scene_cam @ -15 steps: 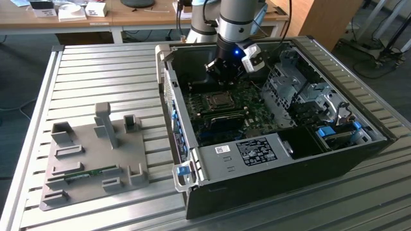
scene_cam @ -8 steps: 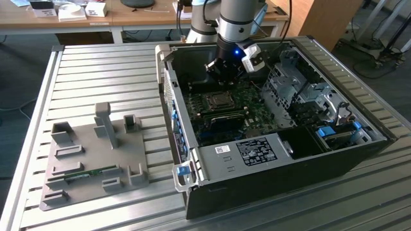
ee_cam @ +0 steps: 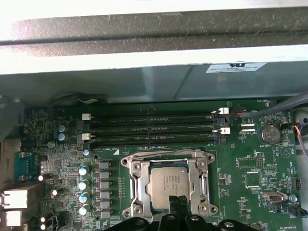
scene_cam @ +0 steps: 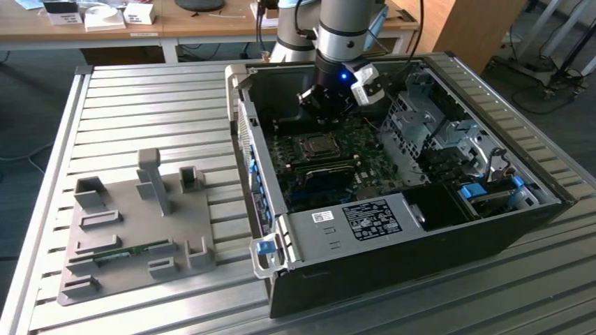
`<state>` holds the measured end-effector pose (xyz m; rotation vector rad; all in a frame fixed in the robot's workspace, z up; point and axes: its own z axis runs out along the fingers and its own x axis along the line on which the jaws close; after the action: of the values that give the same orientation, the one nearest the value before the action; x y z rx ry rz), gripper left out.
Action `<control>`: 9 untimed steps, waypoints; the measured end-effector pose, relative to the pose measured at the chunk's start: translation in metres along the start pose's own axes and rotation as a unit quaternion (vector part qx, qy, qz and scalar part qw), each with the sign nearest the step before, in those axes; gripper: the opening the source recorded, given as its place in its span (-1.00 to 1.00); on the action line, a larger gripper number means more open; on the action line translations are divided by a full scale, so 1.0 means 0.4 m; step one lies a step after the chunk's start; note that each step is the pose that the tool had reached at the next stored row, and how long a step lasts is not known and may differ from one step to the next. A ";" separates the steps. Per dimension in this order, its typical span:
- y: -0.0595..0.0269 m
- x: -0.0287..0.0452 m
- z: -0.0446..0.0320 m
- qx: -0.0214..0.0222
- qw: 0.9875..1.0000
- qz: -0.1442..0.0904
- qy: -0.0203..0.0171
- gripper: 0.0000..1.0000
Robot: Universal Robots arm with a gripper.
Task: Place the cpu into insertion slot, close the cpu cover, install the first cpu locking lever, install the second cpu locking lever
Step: 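Install the second cpu locking lever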
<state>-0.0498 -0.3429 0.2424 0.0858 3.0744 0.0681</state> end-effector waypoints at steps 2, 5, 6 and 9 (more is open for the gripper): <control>0.000 0.000 -0.001 0.000 1.000 0.000 0.000 -0.79; 0.000 0.000 -0.003 0.000 1.000 0.000 0.000 -0.79; 0.000 0.000 -0.003 0.000 1.000 0.000 0.000 -0.79; 0.000 0.000 -0.004 0.000 1.000 0.000 0.000 -0.79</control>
<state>-0.0497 -0.3428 0.2440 0.0858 3.0742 0.0684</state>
